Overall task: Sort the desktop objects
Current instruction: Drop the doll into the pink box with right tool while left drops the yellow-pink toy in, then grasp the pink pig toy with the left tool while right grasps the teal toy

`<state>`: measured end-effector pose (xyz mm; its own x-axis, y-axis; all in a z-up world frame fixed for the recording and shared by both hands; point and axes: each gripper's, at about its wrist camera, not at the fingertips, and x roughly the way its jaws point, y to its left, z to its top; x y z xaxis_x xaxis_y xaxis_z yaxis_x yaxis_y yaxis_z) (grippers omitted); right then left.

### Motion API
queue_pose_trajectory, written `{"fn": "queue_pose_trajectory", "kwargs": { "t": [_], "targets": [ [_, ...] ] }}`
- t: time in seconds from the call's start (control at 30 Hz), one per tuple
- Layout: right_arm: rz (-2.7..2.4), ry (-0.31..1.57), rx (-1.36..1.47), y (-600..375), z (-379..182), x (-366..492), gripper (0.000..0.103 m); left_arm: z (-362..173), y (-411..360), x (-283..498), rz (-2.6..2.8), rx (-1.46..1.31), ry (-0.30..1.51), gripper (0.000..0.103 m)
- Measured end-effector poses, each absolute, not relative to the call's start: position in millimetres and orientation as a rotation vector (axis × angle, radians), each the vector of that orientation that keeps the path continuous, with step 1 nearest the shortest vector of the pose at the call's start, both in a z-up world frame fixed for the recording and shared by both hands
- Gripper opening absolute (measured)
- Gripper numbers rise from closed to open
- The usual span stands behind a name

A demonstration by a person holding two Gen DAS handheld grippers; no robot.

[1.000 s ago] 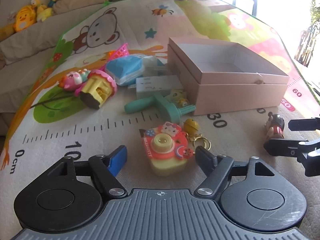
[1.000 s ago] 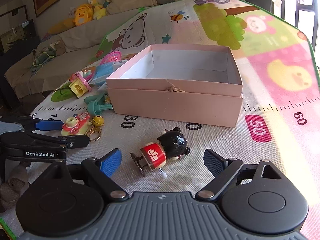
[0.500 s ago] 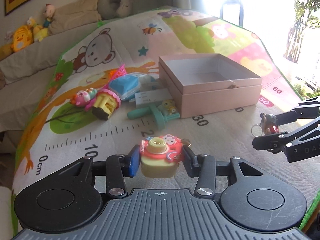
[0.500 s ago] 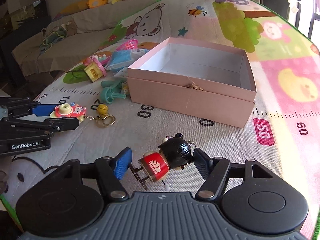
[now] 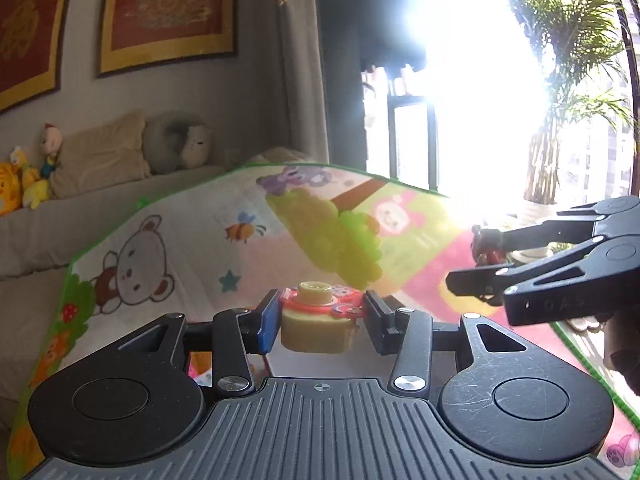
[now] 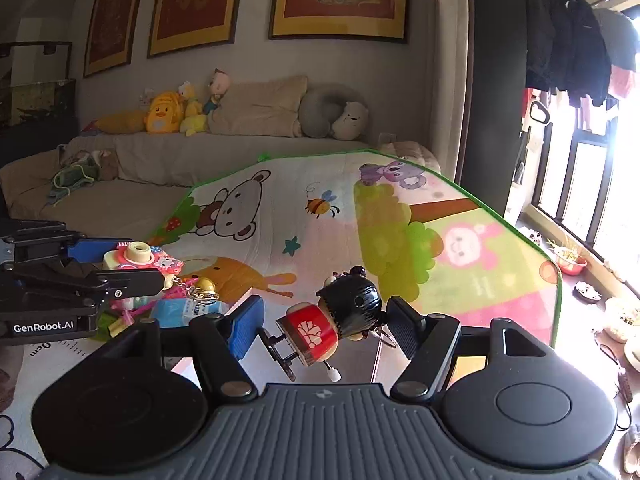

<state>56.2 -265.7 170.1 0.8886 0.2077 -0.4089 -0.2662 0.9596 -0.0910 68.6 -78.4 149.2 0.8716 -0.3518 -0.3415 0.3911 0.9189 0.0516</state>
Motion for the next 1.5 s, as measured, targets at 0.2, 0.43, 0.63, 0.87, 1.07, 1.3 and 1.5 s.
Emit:
{"fn": "queue_pose_trajectory", "kwargs": {
  "t": [0.2,0.43,0.63,0.87,1.07,1.3,1.5],
  "targets": [
    [0.231,0.517,-0.145,-262.1,122.4,107.6,0.079,116.9,-70.5,110.2,-0.368,0.093,0.411,0.079],
    [0.265,0.552,-0.156,-263.7,92.6,71.7,0.086,65.4,-6.1,75.1,-0.225,0.239,0.462,0.094],
    [0.321,0.576,-0.118,-248.5,75.2,41.1,0.086,48.0,74.8,93.5,0.044,0.165,0.527,0.092],
    [0.399,0.624,-0.146,-204.7,64.6,38.7,0.086,31.9,121.5,172.9,0.063,0.028,0.627,0.090],
    [0.491,0.607,-0.219,-160.6,64.8,33.9,0.085,19.3,119.2,193.9,-0.005,-0.032,0.692,0.054],
    [0.555,0.621,-0.384,-107.0,46.4,48.0,0.046,23.4,108.2,127.9,-0.084,0.003,0.686,0.047],
    [0.544,0.669,-0.432,-68.3,18.7,64.9,0.029,26.2,88.7,74.5,-0.190,0.043,0.695,0.047]
  ]
}}
